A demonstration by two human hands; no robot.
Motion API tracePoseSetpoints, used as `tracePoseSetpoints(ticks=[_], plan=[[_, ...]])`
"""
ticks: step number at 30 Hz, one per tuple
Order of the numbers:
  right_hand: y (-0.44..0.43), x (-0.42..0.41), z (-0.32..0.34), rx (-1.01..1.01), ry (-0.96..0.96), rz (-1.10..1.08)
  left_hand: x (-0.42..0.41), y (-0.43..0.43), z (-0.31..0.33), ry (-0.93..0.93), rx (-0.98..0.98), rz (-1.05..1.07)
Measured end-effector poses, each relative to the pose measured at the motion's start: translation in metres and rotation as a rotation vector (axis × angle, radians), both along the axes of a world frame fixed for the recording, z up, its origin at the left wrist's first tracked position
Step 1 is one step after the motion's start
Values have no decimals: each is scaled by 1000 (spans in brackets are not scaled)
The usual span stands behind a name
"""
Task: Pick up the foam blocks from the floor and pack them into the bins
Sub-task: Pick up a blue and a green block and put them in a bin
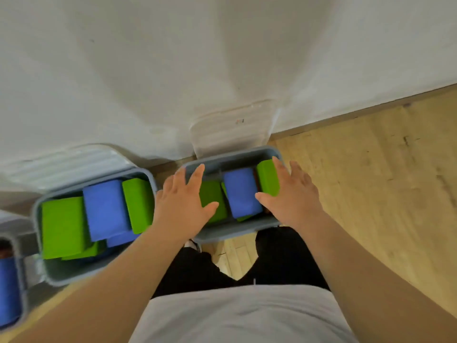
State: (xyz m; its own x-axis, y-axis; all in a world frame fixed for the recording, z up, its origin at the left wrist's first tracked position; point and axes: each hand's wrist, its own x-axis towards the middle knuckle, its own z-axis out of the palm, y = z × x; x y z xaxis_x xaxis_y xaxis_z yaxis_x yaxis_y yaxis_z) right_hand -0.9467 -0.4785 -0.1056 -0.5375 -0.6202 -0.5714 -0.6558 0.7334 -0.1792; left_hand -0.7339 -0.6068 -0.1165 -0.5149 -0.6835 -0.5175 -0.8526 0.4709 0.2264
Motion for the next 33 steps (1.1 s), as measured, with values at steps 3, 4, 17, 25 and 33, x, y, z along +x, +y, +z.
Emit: tracePoseSetpoints(ticks=[3, 4, 17, 25, 33], plan=[[8, 24, 65, -70, 18, -6, 31, -3, 68, 8, -92, -93], [10, 30, 80, -97, 24, 9, 40, -3, 85, 2, -110, -119], [18, 0, 153, -228, 64, 180, 21, 7, 173, 41, -264, -124], [22, -98, 166, -202, 57, 476, -51, 68, 170, 103, -241, 197], [51, -116, 154, -67, 29, 925, -63, 209, 173, 31, -102, 716]])
